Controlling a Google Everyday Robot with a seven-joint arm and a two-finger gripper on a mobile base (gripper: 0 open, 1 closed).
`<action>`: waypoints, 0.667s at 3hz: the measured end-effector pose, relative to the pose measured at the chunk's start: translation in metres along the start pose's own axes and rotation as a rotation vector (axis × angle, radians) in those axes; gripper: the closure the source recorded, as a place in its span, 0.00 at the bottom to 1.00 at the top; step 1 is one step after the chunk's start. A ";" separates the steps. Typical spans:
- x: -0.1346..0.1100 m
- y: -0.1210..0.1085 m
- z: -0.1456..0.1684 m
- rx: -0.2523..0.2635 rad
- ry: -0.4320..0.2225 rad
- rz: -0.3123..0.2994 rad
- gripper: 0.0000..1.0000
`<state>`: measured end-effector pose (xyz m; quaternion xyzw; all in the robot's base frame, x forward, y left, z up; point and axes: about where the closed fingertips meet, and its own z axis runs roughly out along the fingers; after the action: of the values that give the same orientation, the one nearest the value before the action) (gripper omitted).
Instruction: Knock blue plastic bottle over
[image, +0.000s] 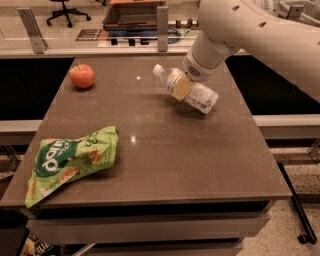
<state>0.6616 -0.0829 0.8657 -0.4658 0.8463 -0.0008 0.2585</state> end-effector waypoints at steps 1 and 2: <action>0.000 0.022 0.026 -0.071 0.041 -0.033 1.00; 0.000 0.022 0.025 -0.069 0.040 -0.033 0.83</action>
Offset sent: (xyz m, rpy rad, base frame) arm -0.0050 0.0154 -0.0235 -0.0139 0.0600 0.0417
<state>0.6554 -0.0648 0.8385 -0.4884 0.8430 0.0150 0.2250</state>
